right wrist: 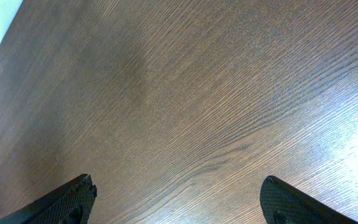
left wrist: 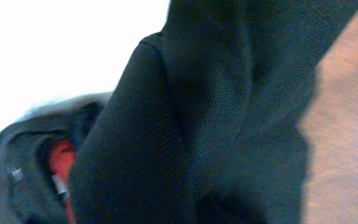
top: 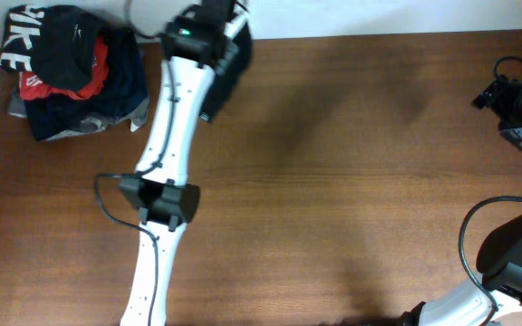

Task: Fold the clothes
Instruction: 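Move the held bundle up and left onto the clothes pile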

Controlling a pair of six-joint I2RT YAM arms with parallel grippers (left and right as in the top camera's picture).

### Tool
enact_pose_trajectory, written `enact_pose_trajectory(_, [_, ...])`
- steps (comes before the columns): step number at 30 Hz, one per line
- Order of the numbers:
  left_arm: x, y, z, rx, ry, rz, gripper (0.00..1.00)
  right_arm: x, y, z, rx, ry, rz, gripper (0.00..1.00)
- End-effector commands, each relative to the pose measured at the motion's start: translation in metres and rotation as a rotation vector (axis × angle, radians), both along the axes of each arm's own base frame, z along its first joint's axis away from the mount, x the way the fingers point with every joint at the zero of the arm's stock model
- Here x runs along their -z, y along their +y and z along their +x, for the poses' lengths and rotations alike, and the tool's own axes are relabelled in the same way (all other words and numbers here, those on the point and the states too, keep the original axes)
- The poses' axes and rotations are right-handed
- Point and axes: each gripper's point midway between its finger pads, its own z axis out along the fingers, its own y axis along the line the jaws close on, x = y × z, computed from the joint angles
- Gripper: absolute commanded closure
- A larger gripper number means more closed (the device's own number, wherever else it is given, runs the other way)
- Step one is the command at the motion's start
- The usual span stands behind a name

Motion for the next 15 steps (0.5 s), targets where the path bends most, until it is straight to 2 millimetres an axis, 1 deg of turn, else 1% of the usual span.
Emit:
enact_pose_trajectory(1, [-0.051,0.059,0.009,-0.123,-0.138,-0.020,1.00,0.002,-0.001,0.002,-0.010,0.006,-0.015,0.11])
enact_pose_trajectory(4, [-0.064,0.098,0.020,-0.194,-0.201,-0.023,1.00,0.002,0.000,0.001,-0.010,0.010,-0.013,0.11])
enact_pose_trajectory(7, [-0.082,0.141,0.030,-0.263,-0.282,0.018,1.00,0.004,-0.001,-0.003,-0.009,0.029,-0.018,0.11])
enact_pose_trajectory(9, [-0.094,0.163,0.034,-0.285,-0.329,0.041,1.00,0.005,-0.002,-0.006,-0.008,0.043,-0.024,0.11])
enact_pose_trajectory(10, [-0.103,0.175,0.036,-0.300,-0.360,0.044,1.00,0.006,-0.002,-0.007,-0.005,0.050,-0.028,0.11])
enact_pose_trajectory(11, [-0.123,0.193,0.040,-0.325,-0.438,0.031,1.00,0.006,-0.003,-0.008,-0.004,0.055,-0.031,0.11])
enact_pose_trajectory(13, [-0.148,0.201,0.040,-0.321,-0.517,0.004,1.00,0.006,-0.003,-0.008,-0.003,0.054,-0.031,0.11])
enact_pose_trajectory(15, [-0.171,0.204,0.037,-0.306,-0.578,-0.023,1.00,0.006,-0.003,-0.008,-0.003,0.054,-0.030,0.11])
